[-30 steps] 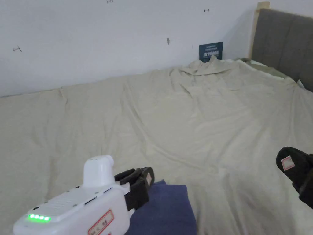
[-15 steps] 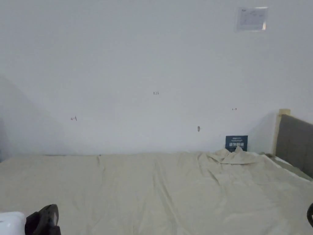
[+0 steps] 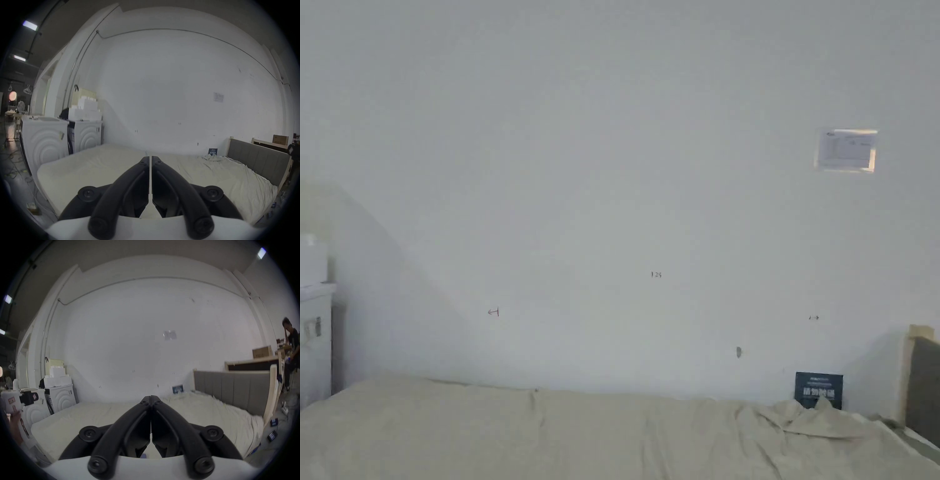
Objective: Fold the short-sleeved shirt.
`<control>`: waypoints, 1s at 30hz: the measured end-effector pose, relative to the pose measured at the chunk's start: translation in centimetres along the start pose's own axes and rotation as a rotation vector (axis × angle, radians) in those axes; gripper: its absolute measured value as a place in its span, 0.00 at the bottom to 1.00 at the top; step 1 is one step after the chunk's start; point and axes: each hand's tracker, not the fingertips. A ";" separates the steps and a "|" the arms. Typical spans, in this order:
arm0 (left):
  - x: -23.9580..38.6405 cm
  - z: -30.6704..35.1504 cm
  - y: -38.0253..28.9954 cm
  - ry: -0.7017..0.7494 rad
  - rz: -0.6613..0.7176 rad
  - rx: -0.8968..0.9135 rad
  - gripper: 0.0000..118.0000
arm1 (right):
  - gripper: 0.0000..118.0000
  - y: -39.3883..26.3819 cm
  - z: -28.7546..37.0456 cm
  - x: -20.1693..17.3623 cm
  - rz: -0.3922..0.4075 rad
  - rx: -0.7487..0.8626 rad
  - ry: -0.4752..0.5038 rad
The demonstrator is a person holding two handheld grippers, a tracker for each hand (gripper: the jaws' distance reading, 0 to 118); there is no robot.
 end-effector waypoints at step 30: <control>3.1 -3.4 -4.7 -0.148 -0.087 -0.168 0.02 | 0.01 -4.7 -14.5 -2.4 0.016 -0.644 0.252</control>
